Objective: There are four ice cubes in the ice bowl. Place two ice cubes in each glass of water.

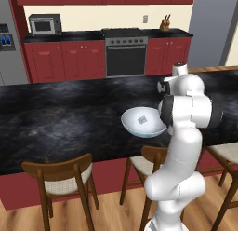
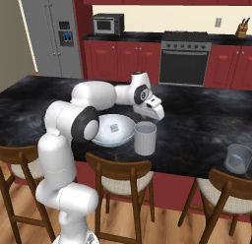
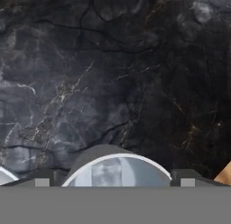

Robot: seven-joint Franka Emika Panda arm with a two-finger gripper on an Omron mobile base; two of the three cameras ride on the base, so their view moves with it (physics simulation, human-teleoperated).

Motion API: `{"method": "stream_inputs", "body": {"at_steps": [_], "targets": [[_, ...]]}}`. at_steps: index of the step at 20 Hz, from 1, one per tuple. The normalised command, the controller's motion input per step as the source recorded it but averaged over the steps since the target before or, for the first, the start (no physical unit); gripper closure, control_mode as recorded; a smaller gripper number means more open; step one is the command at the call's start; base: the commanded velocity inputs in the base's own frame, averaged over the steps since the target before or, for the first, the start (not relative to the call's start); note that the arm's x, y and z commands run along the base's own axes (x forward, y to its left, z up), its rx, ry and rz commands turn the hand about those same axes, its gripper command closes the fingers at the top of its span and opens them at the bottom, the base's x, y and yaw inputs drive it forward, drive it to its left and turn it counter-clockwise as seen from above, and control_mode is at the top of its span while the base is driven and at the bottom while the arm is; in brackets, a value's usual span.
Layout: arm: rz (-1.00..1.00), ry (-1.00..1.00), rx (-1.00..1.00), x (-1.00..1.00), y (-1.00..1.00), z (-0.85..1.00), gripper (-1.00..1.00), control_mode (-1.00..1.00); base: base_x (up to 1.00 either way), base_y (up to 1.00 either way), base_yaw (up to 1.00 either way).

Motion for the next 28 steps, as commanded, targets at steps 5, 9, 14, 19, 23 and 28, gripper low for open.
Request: {"method": "stream_inputs", "body": {"at_steps": [5, 9, 14, 19, 23, 28], "targets": [[0.2, -0.28, -0.04, -0.96, 0.16, 0.04, -1.0, -1.0, 0.0, 0.0, 0.0], [0.63, -0.03, -0.02, -0.56, 0.6, -0.15, -1.0, -1.0, 0.0, 0.0, 0.0], [0.75, 0.0, -0.07, -0.09, 0.76, 0.0, -1.0, -1.0, 0.0, 0.0, 0.0], [0.66, 0.0, -0.02, 0.0, 0.72, 0.0, -1.0, -1.0, 0.0, 0.0, 0.0], [0.28, 0.0, 0.0, 0.16, 0.4, 0.0, -1.0, -1.0, 0.0, 0.0, 0.0], [0.01, 0.06, 0.0, 0.43, 0.53, -0.06, -1.0, -1.0, 0.0, 0.0, 0.0]]}}
